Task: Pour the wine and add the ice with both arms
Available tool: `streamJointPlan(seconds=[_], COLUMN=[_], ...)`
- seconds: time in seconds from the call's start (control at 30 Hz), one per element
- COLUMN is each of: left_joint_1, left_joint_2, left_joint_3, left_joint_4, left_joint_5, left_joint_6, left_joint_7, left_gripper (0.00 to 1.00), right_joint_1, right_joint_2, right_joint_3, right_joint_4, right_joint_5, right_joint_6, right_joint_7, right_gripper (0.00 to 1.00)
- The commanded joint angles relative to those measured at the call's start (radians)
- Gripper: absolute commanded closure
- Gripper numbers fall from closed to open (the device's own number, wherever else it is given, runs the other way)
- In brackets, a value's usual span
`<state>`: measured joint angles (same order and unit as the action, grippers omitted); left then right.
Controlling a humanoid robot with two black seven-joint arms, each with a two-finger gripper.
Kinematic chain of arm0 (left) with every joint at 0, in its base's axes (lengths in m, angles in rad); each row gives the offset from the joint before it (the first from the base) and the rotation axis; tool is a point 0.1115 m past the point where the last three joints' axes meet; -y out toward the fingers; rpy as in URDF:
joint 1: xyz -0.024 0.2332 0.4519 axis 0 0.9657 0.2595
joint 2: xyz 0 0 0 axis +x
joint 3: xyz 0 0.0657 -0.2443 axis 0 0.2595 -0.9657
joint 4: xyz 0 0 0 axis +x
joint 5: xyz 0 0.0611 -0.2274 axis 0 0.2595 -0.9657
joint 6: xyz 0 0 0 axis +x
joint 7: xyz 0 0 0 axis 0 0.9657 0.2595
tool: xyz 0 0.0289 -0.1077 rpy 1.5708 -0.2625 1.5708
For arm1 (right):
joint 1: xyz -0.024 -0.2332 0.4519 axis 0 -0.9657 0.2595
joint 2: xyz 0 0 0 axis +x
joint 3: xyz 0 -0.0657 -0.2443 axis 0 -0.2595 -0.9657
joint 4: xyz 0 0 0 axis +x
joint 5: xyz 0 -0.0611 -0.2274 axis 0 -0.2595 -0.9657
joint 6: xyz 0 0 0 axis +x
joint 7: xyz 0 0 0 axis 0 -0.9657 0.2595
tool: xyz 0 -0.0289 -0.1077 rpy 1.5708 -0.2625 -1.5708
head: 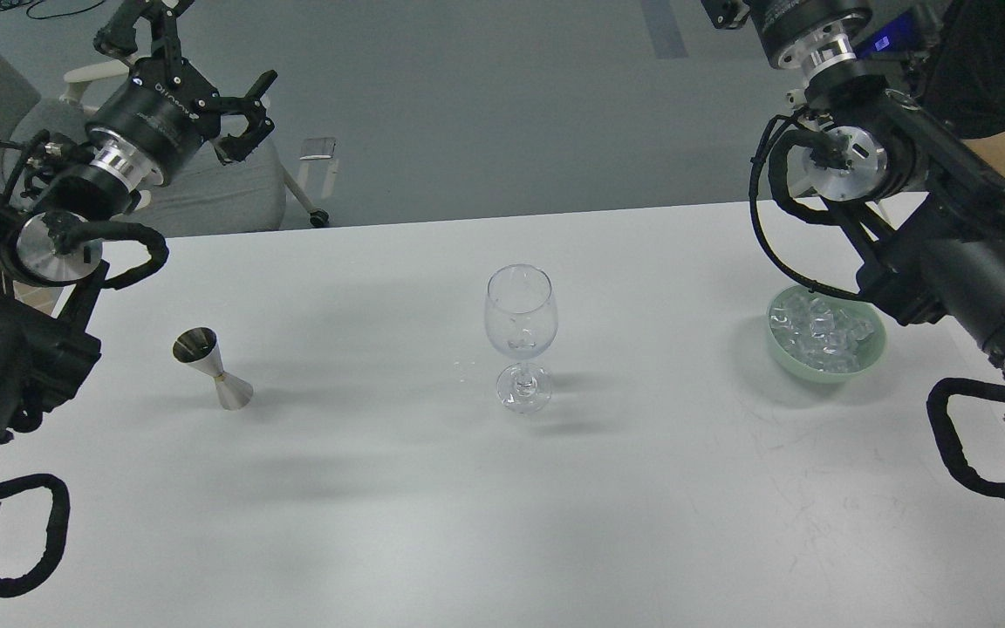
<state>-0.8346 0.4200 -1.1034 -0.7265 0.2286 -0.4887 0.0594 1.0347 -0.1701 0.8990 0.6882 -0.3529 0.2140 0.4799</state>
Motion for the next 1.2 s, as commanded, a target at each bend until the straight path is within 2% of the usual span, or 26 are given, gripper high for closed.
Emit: streamJointPlan(seconds=[0.0,0.37,0.57,0.73,0.87,1.17], left_joint_1=[0.000,-0.001,0.000,-0.001,-0.001,-0.003], left_joint_2=[-0.006,-0.018,-0.017,-0.018,-0.018,-0.020], left_joint_3=[0.002,0.008,-0.012,0.004,0.004,0.004], left_joint_4=[0.007,0.012,0.015,0.016,0.015,0.016], left_joint_5=[0.000,-0.003,-0.054,-0.046,-0.043,-0.049], left_joint_6=[0.000,0.000,0.000,0.000,0.058,0.053], left_joint_7=[0.002,-0.003,-0.056,-0.055,-0.050,-0.046], left_gripper=[0.01,0.01,0.01,0.01,0.01,0.01], right_joint_1=[-0.022,-0.028,-0.022,-0.033,-0.018,-0.028], right_joint_2=[-0.012,-0.016,-0.012,-0.017,-0.016,-0.029], right_joint_3=[0.000,0.029,0.035,0.032,0.032,0.035], right_joint_4=[0.004,-0.010,-0.007,-0.024,-0.059,-0.052], right_joint_5=[0.002,0.006,0.006,0.006,0.008,0.009], right_joint_6=[0.002,-0.002,-0.005,-0.010,-0.012,-0.013], right_joint_7=[0.000,0.000,0.000,0.000,0.000,0.002], right_gripper=[0.00,0.00,0.00,0.00,0.00,0.00])
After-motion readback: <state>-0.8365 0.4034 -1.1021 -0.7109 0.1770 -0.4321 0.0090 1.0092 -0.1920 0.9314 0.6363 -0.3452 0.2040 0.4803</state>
